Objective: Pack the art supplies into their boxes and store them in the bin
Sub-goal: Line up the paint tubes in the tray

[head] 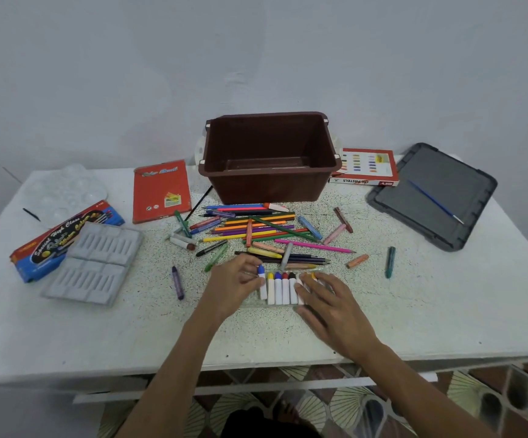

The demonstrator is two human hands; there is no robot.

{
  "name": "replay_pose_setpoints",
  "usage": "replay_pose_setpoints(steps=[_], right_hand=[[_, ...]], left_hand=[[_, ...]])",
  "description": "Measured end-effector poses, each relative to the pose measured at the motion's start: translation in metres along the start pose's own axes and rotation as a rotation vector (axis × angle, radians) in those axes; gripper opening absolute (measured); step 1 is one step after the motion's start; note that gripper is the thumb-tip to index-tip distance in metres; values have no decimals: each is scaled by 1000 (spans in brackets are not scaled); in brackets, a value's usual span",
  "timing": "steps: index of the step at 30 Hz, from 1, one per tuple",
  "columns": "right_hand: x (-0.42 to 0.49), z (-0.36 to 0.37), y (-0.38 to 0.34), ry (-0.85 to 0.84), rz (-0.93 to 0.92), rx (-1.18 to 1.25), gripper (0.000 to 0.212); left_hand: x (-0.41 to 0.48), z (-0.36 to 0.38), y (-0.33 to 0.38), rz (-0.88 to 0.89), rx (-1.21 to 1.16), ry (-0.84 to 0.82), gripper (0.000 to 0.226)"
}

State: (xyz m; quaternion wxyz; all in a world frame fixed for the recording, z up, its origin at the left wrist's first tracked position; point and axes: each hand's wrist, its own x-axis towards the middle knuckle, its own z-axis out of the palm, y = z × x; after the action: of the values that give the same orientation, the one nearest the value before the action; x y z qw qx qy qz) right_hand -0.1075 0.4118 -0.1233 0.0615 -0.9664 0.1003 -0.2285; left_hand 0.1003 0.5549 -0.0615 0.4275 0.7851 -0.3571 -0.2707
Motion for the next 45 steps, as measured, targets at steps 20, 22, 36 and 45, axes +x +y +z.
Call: replay_pose_setpoints(steps=[20, 22, 36, 45], right_hand=[[-1, 2, 1, -1, -6, -13, 41], [-1, 2, 1, 0, -6, -11, 40], [-2, 3, 2, -5, -2, 9, 40], [-2, 5, 2, 17, -7, 22, 40]], left_hand=[[-9, 14, -32, 354, 465, 82, 36], [-12, 14, -32, 397, 506, 143, 39], [29, -77, -56, 100, 744, 523, 21], [32, -93, -71, 260, 937, 437, 14]])
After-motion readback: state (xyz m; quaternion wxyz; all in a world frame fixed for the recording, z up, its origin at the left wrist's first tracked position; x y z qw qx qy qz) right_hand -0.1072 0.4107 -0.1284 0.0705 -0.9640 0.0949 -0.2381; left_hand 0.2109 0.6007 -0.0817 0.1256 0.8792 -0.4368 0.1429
